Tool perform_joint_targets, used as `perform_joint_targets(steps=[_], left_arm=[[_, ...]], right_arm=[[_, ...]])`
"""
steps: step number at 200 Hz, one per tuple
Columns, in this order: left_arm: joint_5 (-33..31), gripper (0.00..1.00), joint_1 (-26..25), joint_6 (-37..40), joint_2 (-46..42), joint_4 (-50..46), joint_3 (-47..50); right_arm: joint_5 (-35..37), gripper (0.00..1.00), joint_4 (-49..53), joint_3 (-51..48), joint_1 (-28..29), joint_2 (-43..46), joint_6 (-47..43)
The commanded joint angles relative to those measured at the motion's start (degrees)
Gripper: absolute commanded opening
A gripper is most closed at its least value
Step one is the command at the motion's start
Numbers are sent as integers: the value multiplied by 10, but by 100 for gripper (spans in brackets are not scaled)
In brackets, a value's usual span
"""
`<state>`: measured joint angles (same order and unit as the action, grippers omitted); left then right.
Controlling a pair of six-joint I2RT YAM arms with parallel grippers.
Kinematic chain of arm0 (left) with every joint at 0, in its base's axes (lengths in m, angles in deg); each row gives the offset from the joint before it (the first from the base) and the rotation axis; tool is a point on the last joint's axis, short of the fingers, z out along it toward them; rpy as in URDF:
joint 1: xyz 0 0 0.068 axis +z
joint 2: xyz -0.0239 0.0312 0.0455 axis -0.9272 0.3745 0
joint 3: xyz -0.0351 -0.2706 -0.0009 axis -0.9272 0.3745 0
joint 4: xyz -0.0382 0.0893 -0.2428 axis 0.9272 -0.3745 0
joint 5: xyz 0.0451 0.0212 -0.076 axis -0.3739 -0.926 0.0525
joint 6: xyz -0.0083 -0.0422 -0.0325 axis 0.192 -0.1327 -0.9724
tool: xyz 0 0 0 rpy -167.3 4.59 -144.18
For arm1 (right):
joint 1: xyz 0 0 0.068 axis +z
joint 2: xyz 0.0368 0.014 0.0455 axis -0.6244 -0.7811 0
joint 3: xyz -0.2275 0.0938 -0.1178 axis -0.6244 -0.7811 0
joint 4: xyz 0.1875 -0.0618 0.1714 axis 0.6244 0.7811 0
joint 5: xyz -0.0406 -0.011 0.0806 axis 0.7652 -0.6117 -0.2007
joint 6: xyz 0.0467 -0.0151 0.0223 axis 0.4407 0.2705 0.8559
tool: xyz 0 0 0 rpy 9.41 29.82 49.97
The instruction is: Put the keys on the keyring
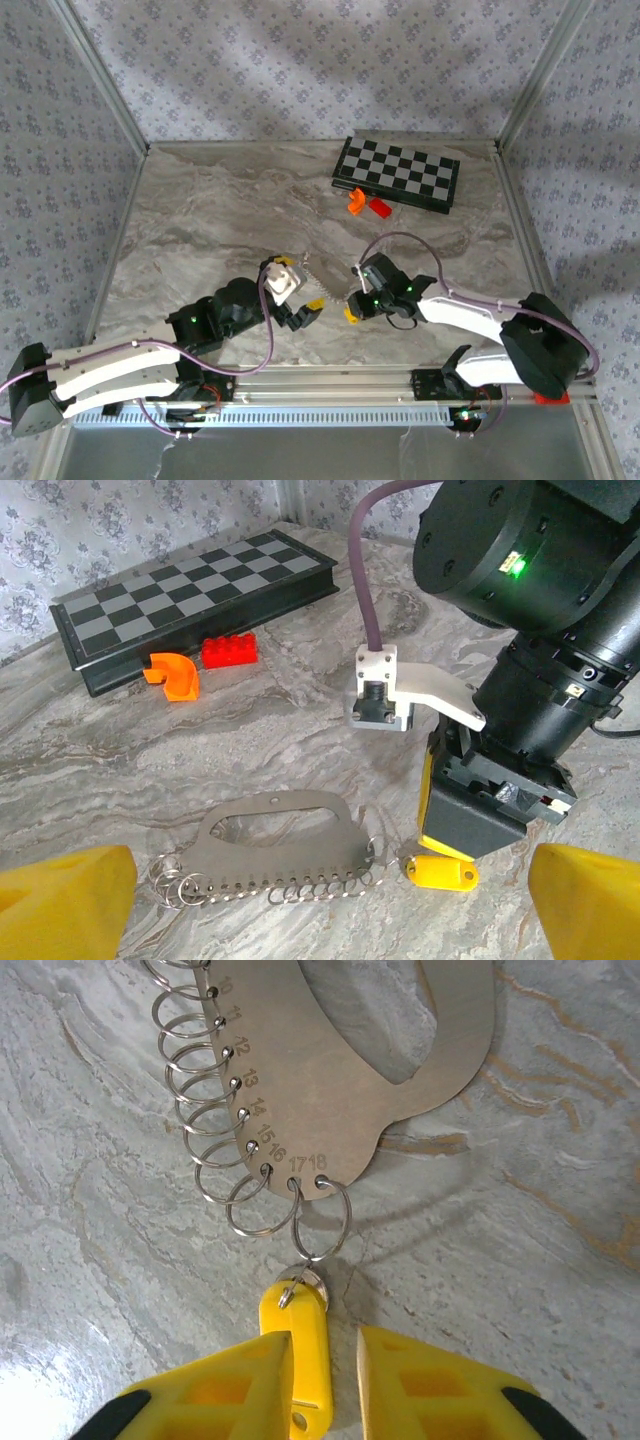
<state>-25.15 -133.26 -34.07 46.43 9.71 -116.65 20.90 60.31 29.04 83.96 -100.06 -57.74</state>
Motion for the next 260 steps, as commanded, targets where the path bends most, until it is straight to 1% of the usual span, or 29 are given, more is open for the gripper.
perform_joint_targets(steps=[1, 29, 59, 74, 81, 89, 102, 107, 130, 148, 173, 188, 203, 216, 231, 243, 260], left_arm=[[2, 99, 3, -17, -3, 16, -28], [-33, 99, 4, -35, -7, -12, -39], [-52, 99, 5, -46, -30, -30, -42], [-88, 99, 6, -62, -48, -40, -44], [-112, 99, 6, -71, -54, -50, -47], [-140, 99, 7, -80, -62, -67, -53], [-192, 99, 10, -95, -69, -102, -66], [-207, 99, 12, -101, -72, -117, -71], [-284, 99, 33, -132, -73, -182, -89], [-304, 99, 60, -133, -70, -202, -91], [-341, 99, 94, -95, -70, -186, -67], [-365, 99, 124, -74, -70, -175, -52], [-369, 99, 152, -29, -70, -149, -30], [-384, 99, 174, 3, -65, -117, -11], [-386, 99, 208, 8, -54, -104, -1], [-375, 99, 241, 0, -44, -96, 6], [-347, 99, 282, -12, -32, -84, 17]], right_arm=[[23, 29, 5, -15, 3, 35, 15], [49, 45, 12, -26, 3, 118, 14], [107, 59, 47, -23, 5, 231, 2], [139, 66, 70, -20, 5, 290, -13], [149, 73, 74, -22, 4, 319, -23], [158, 83, 78, -26, 4, 352, -31], [162, 93, 82, -33, 1, 402, -45], [171, 100, 83, -34, -1, 418, -50], [211, 100, 96, -33, -13, 469, -71], [264, 100, 106, -30, -23, 482, -88], [365, 100, 116, -29, -42, 475, -101], [420, 100, 110, -32, -54, 472, -109], [465, 100, 88, -44, -65, 474, -123], [475, 100, 62, -58, -79, 474, -148], [481, 100, 45, -72, -92, 474, -169], [494, 100, 38, -84, -104, 476, -163], [489, 100, 18, -106, -124, 477, -170]])
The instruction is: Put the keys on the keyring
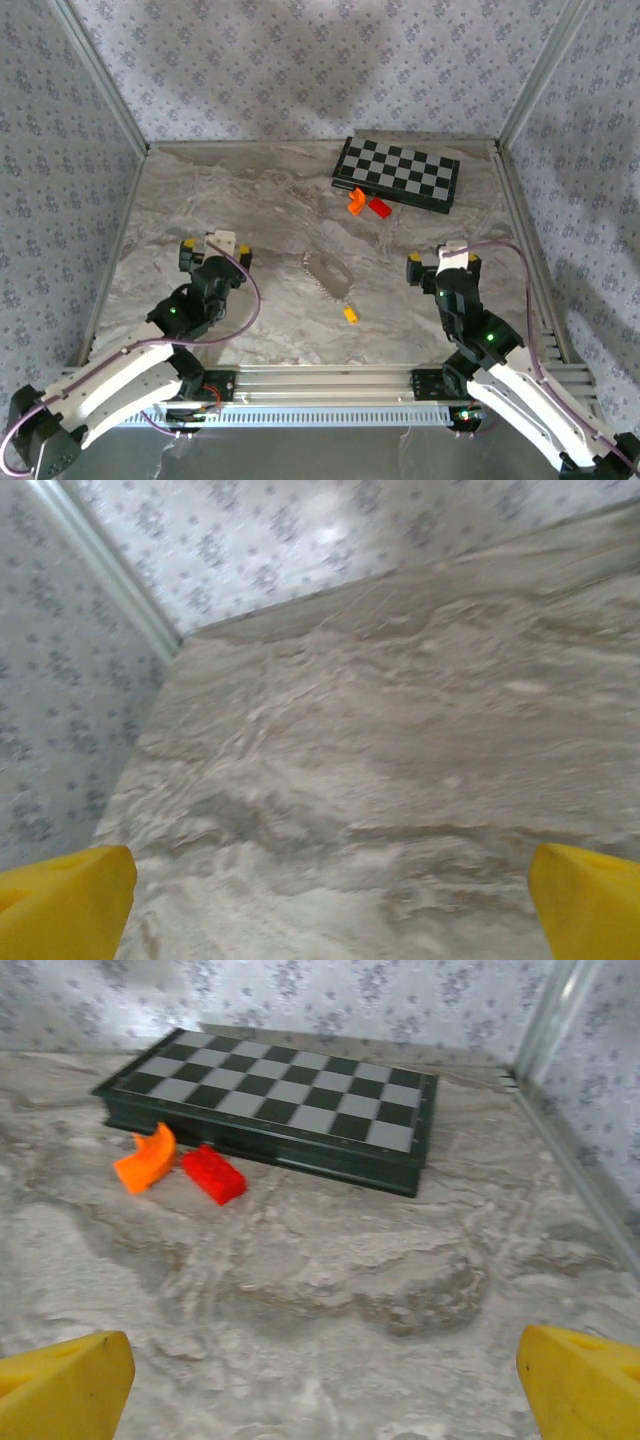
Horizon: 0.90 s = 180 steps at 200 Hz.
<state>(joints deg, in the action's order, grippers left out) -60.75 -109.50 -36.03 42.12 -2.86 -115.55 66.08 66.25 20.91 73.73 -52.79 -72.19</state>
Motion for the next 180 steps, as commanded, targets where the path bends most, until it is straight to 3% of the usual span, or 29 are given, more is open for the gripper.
perform_joint_targets(steps=[1, 57, 100, 132, 180], left_arm=[[11, 99, 45, 9, 12, 43, 7], [28, 99, 90, 68, 80, 177, 60], [88, 99, 163, 40, 114, 243, 94], [111, 99, 205, 46, 153, 301, 113], [144, 99, 235, 54, 214, 384, 120]], right_arm=[[36, 100, -43, -25, -23, 5, -27], [6, 100, -104, -108, -47, 61, -104], [-8, 100, -99, -135, -68, 81, -113], [-15, 100, -152, -164, -76, 72, -128], [-86, 100, -207, -174, -115, 23, -141]])
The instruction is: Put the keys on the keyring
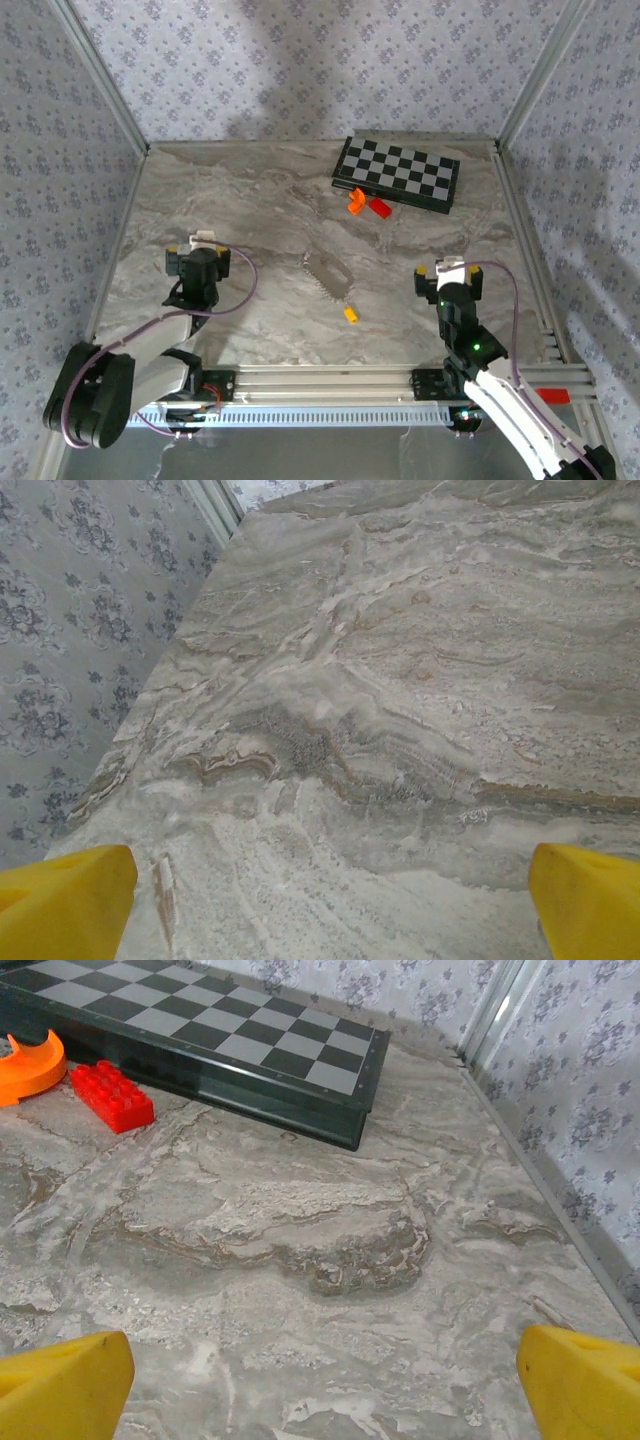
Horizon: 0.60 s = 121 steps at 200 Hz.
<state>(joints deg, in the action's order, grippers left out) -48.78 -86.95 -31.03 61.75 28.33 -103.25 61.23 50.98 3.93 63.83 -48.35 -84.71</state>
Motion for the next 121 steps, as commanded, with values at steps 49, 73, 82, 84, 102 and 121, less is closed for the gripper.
perform_joint_targets(steps=[49, 73, 82, 84, 102, 121], left_arm=[[61, 99, 41, -7, 75, 144, -14], [70, 99, 49, 2, 107, 185, -19], [73, 99, 53, 2, 117, 191, -24], [74, 99, 53, 2, 120, 193, -24], [82, 99, 61, 1, 140, 216, -30], [87, 99, 66, 5, 156, 214, -44]], right_arm=[[-94, 100, -180, -11, -84, -121, -18], [-131, 100, -236, -10, -123, -175, -12], [-137, 100, -258, -10, -134, -193, -11], [-137, 100, -264, -10, -135, -197, -12], [-140, 100, -317, -9, -140, -241, -20], [-150, 100, -361, -1, -151, -294, -24]])
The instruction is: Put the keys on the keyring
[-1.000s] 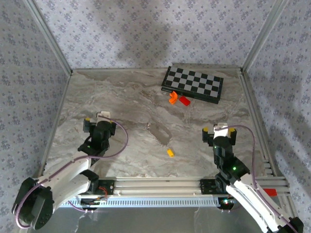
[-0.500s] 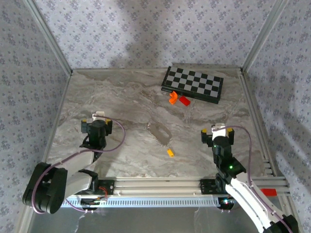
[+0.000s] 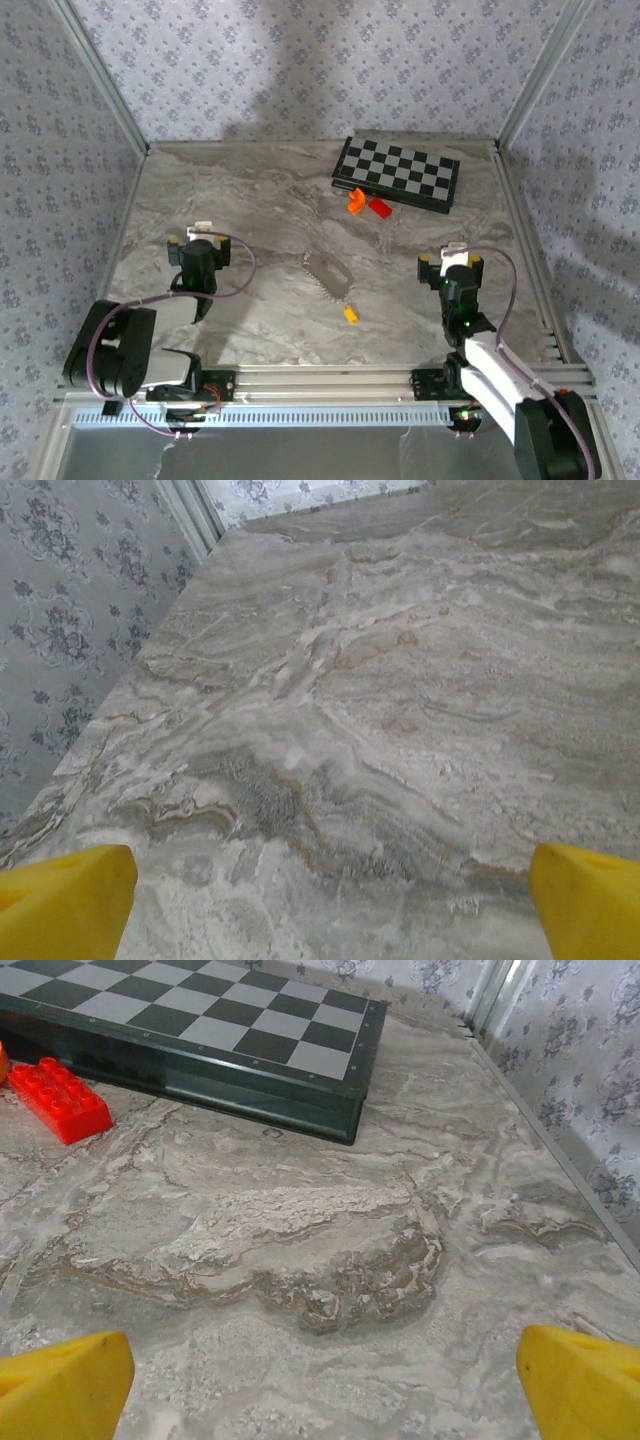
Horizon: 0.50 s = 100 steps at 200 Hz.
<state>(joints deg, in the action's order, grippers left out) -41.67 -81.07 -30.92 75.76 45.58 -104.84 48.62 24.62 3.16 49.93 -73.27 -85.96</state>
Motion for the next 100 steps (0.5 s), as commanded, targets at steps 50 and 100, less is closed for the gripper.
perform_joint_targets(steps=[50, 100], left_arm=[[44, 99, 27, 14, 36, 70, -29], [71, 100, 50, 9, 84, 130, -23]], right_arm=[[-69, 100, -221, 23, -43, -168, -15], [-104, 100, -278, 61, -65, -262, -22]])
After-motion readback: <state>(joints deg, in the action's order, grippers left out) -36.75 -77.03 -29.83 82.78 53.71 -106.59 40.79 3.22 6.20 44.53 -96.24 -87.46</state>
